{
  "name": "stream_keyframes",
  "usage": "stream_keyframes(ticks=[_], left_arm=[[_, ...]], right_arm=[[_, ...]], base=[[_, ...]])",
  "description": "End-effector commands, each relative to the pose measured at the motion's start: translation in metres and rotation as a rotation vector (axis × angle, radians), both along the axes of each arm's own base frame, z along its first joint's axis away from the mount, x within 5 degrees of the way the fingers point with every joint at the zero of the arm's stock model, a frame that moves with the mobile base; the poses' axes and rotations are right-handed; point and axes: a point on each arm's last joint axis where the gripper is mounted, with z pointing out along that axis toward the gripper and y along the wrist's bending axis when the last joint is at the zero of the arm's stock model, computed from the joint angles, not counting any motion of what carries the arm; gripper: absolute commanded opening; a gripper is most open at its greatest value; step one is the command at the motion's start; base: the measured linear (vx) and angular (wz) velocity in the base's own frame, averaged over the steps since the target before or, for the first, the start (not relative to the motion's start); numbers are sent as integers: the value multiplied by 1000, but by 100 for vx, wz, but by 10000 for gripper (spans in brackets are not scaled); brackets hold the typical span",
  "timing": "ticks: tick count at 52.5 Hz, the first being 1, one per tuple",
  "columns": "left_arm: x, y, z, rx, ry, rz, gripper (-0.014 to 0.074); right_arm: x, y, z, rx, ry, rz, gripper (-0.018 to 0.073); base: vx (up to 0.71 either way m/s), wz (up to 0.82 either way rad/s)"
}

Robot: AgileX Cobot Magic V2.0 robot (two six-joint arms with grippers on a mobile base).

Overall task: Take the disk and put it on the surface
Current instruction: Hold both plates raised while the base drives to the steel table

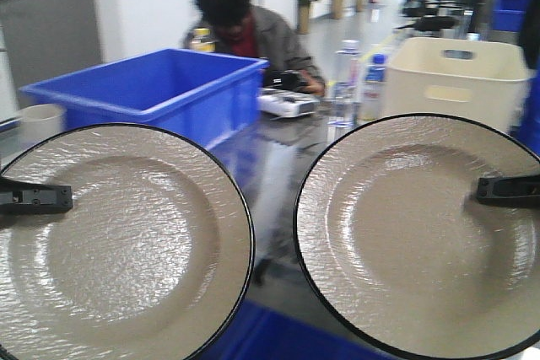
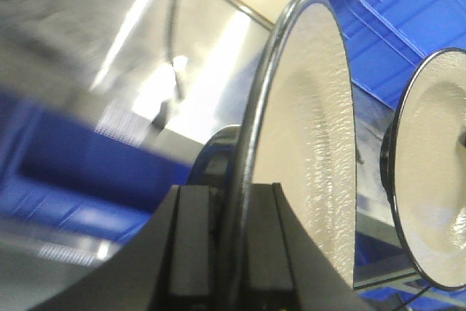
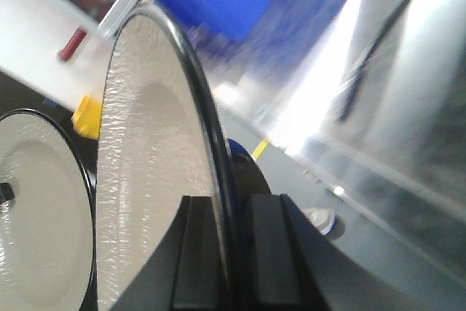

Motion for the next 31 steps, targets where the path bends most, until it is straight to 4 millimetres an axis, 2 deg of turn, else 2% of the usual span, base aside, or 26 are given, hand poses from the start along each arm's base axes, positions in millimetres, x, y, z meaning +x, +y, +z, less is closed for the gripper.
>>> stream_keyframes(ticks=[1,18,31], left_arm=[[-6,-4,26,-128,-82,21,-2],[-6,-4,26,-127,-83,25,-2],[-6,-4,26,-127,-83,25,-2]], right_arm=[[-5,4,26,105,-101,-16,-9],[-5,4,26,105,-101,-16,-9],[-5,4,26,105,-101,-15,-9]], base=[[39,-73],[36,-70],[27,-44]])
